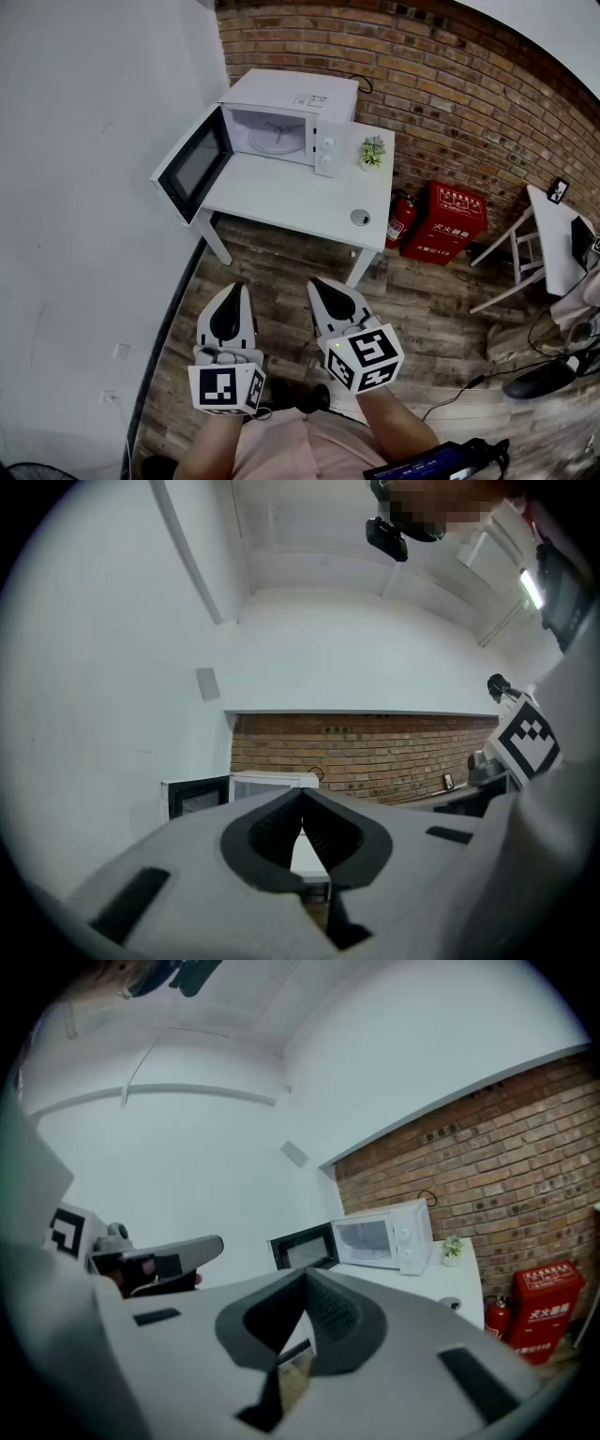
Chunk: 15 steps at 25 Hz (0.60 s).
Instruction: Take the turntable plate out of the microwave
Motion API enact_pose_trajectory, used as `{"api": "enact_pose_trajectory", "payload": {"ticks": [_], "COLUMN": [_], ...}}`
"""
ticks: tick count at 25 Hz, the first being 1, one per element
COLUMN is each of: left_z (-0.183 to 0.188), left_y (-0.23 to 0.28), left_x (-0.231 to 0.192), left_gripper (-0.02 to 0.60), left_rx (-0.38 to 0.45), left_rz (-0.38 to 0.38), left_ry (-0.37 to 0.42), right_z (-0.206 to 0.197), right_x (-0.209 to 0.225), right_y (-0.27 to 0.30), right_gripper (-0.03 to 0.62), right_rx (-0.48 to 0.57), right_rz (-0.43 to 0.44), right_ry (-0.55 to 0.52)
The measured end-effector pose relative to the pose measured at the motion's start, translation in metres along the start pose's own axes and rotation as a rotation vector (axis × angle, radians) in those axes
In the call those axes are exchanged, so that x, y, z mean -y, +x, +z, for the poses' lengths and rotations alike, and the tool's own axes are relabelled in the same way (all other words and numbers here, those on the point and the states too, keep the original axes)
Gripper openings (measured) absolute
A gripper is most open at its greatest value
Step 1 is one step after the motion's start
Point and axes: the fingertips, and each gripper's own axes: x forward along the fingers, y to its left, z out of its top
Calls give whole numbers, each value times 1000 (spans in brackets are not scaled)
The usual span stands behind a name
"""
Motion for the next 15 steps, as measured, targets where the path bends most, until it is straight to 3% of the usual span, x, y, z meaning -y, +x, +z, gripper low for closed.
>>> {"api": "enact_pose_trajectory", "payload": {"ticks": [10, 11, 12, 13, 15], "left_z": [2, 1, 0, -2, -7], "left_y": [-1, -1, -1, -1, -2], "left_x": [19, 21, 23, 26, 28], "left_gripper": [8, 38, 114, 152, 161], "left_rx": [15, 20, 19, 15, 6], "left_rz": [21, 22, 21, 21, 27], "left_ry": [0, -3, -5, -8, -9], "right_z": [5, 6, 5, 4, 2], "right_x": [16, 18, 19, 21, 25], "right_y": [-16, -17, -17, -17, -16], "right_gripper": [6, 49, 162, 198, 187], "right_rx": [48, 53, 50, 44, 39], "right_rz": [-3, 5, 21, 33, 31], "right_ry": [9, 18, 31, 43, 43]}}
